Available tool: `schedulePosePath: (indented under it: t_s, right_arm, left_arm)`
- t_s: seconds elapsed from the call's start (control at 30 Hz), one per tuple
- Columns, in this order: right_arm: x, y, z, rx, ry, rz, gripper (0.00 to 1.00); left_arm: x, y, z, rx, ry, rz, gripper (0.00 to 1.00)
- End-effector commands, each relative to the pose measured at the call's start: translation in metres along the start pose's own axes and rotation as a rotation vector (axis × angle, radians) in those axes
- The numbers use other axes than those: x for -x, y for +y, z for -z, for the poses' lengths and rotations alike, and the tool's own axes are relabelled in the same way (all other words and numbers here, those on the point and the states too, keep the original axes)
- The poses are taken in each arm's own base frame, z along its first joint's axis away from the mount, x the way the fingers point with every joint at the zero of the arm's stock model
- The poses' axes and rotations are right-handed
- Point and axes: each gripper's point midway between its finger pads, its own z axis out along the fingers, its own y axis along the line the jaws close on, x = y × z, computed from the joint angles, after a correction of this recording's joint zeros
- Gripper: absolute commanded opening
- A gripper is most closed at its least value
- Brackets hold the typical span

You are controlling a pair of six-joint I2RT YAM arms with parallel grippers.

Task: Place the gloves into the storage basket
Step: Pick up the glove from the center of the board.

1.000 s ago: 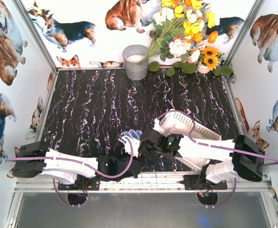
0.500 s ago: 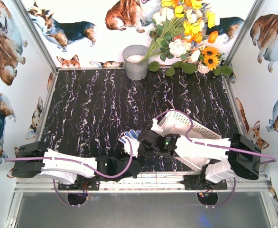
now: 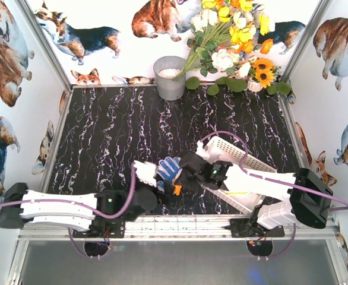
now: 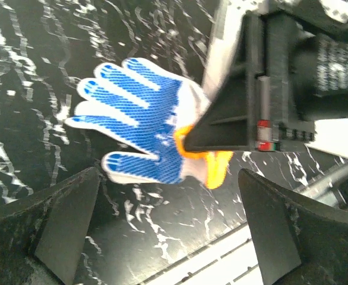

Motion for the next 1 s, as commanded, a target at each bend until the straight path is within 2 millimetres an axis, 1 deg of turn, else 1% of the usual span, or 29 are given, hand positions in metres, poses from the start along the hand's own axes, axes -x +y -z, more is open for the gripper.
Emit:
schedulePosePath:
  t_s: [0.0, 0.07, 0.13, 0.23, 0.37, 0.5, 0.63, 0.83, 0.97]
  right_arm:
    - [0.019, 0.02, 0.011, 0.093, -0.01, 0.022, 0.0]
    - [0.021, 0.024, 0.013, 0.11, 0.01, 0.026, 0.0]
    - [0.024, 0.028, 0.015, 0.127, 0.022, 0.031, 0.0]
    - [0.029, 0.034, 0.018, 0.155, 0.037, 0.028, 0.0]
    - [0.039, 0.044, 0.02, 0.186, 0.038, 0.021, 0.0]
    - [0.051, 0.052, 0.02, 0.21, 0.041, 0.005, 0.0]
    - [0.066, 0.056, 0.019, 0.223, 0.044, -0.001, 0.0]
    - [0.089, 0.049, 0.017, 0.212, 0.051, -0.005, 0.0]
    - [0.106, 0.043, 0.021, 0.213, 0.064, -0.005, 0.0]
  left_arm:
    - [0.011, 0.053, 0.003, 0.154, -0.02, -0.022, 0.95]
    - [0.014, 0.076, 0.0, 0.199, 0.005, 0.006, 0.96]
    - [0.018, 0.092, -0.004, 0.216, 0.026, 0.041, 0.96]
    - [0.026, 0.11, -0.007, 0.235, 0.04, 0.067, 0.96]
    - [0.032, 0.126, -0.013, 0.263, 0.08, 0.073, 0.97]
    - [0.037, 0.131, -0.021, 0.248, 0.112, 0.076, 0.97]
    - [0.051, 0.131, -0.025, 0.223, 0.112, 0.067, 0.97]
    - [0.074, 0.141, -0.024, 0.233, 0.122, 0.015, 0.98]
    - [0.091, 0.148, -0.02, 0.246, 0.114, -0.014, 0.99]
